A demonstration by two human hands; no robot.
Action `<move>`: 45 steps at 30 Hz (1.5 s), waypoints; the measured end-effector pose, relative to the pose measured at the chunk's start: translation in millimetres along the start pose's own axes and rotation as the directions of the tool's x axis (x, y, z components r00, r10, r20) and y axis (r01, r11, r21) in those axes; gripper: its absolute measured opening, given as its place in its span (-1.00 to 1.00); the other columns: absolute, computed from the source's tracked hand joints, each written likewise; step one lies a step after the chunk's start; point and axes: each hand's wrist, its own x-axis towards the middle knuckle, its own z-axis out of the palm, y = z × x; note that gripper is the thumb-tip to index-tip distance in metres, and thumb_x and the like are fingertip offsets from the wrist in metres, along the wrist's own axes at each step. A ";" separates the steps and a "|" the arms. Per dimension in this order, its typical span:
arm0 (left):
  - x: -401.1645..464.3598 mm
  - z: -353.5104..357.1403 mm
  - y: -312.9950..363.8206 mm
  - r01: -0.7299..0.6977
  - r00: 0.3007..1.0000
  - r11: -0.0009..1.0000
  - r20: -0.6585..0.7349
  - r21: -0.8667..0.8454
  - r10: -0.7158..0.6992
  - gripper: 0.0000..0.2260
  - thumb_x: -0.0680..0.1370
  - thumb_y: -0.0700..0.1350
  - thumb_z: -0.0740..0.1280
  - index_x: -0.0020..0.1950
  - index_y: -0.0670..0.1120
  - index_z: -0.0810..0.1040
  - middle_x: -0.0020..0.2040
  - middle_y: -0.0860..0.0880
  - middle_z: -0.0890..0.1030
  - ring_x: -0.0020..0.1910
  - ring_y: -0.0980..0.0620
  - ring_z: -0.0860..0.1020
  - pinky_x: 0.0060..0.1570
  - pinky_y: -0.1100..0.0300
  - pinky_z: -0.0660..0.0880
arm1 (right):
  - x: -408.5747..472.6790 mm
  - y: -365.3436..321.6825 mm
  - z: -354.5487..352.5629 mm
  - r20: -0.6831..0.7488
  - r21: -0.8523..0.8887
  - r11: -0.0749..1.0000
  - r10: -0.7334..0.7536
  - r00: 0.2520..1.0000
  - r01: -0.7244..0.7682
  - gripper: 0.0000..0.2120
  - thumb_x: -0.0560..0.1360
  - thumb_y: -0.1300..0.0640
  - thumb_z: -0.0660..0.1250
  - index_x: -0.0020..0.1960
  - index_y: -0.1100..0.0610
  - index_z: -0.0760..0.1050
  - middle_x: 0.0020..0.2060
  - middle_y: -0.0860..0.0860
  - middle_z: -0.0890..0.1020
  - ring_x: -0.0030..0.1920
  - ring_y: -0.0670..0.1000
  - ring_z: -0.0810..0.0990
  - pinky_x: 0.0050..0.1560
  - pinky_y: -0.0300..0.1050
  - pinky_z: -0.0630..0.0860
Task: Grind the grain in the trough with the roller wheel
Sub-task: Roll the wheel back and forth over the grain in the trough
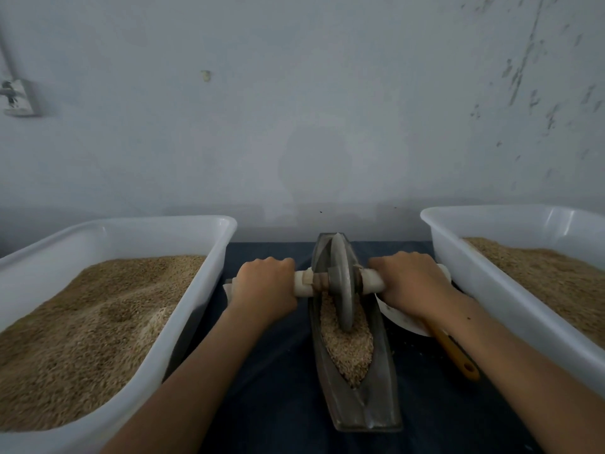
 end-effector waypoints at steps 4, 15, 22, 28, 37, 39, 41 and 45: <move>2.3 -7.6 -2.5 -0.020 0.983 1.000 0.180 -0.009 0.021 -0.79 0.47 0.01 0.32 0.05 -0.04 0.50 -0.05 -0.01 0.59 -0.08 -0.01 0.56 -0.13 0.16 0.43 | 0.6 -0.8 -14.4 0.192 0.044 0.999 -0.018 0.981 0.010 -0.84 0.42 0.06 0.33 0.00 -0.08 0.52 -0.15 -0.04 0.59 -0.09 0.04 0.58 -0.22 -0.13 0.35; 1.1 -2.9 2.4 0.034 0.999 0.999 0.034 0.000 -0.034 -0.85 0.51 0.01 0.28 0.03 -0.01 0.46 -0.08 0.00 0.58 -0.12 0.00 0.55 -0.20 0.17 0.35 | 2.3 -2.3 3.3 -0.011 -0.006 1.000 0.014 1.000 -0.014 -0.93 0.48 0.06 0.25 -0.09 -0.07 0.36 -0.11 -0.02 0.61 -0.08 0.08 0.59 -0.21 -0.09 0.32; -1.1 -3.4 4.0 0.032 0.999 0.999 -0.005 0.005 -0.032 -0.85 0.52 0.01 0.27 0.02 -0.01 0.45 -0.12 0.02 0.56 -0.21 0.05 0.47 -0.21 0.18 0.36 | 1.3 -1.7 4.1 -0.023 -0.015 1.000 0.018 1.000 -0.019 -0.92 0.48 0.06 0.25 -0.11 -0.06 0.34 -0.12 -0.01 0.61 -0.08 0.10 0.59 -0.22 -0.09 0.31; 2.2 -10.6 -1.2 -0.005 0.976 0.999 0.216 -0.035 0.012 -0.80 0.48 0.01 0.33 0.05 -0.04 0.52 -0.10 0.00 0.57 -0.11 0.02 0.55 -0.10 0.16 0.47 | 0.7 -1.2 -15.2 0.212 0.054 0.998 -0.024 0.977 0.012 -0.83 0.43 0.06 0.33 0.02 -0.05 0.55 -0.18 -0.04 0.58 -0.16 0.01 0.55 -0.21 -0.14 0.38; 2.5 -4.2 -0.2 0.042 0.991 0.998 0.131 -0.038 -0.036 -0.84 0.48 0.02 0.32 0.00 -0.01 0.49 -0.11 0.02 0.58 -0.12 0.01 0.55 -0.16 0.16 0.43 | 1.4 -3.4 -0.1 0.014 -0.001 1.000 -0.001 1.000 0.001 -0.94 0.48 0.06 0.27 -0.06 -0.07 0.43 -0.11 -0.03 0.61 -0.08 0.07 0.59 -0.22 -0.10 0.30; 1.2 -2.8 2.5 0.056 0.997 0.998 0.047 -0.034 -0.054 -0.86 0.51 0.02 0.29 0.00 0.00 0.46 -0.09 0.02 0.58 -0.14 0.02 0.54 -0.19 0.17 0.38 | 1.8 -3.7 6.3 -0.055 -0.008 1.000 0.018 0.998 -0.019 -0.92 0.50 0.06 0.24 -0.09 -0.08 0.34 -0.13 -0.03 0.61 -0.10 0.08 0.59 -0.24 -0.09 0.28; -0.3 -2.3 5.1 0.064 0.998 0.998 0.000 -0.028 -0.064 -0.85 0.53 0.03 0.28 0.03 0.00 0.43 -0.10 0.02 0.57 -0.18 0.03 0.50 -0.21 0.17 0.36 | 1.7 -3.2 10.6 -0.097 -0.008 1.000 0.021 0.995 -0.021 -0.95 0.52 0.05 0.23 -0.04 -0.06 0.36 -0.14 -0.03 0.61 -0.12 0.08 0.59 -0.26 -0.08 0.29; -1.8 -5.3 6.4 0.062 0.998 0.998 -0.001 0.007 -0.062 -0.85 0.52 0.01 0.28 0.02 -0.02 0.46 -0.11 0.01 0.57 -0.21 0.04 0.48 -0.22 0.18 0.36 | 1.8 -2.4 7.4 -0.049 -0.005 0.999 0.037 0.998 -0.037 -0.88 0.50 0.06 0.24 -0.15 -0.07 0.29 -0.14 -0.02 0.61 -0.11 0.10 0.58 -0.26 -0.08 0.28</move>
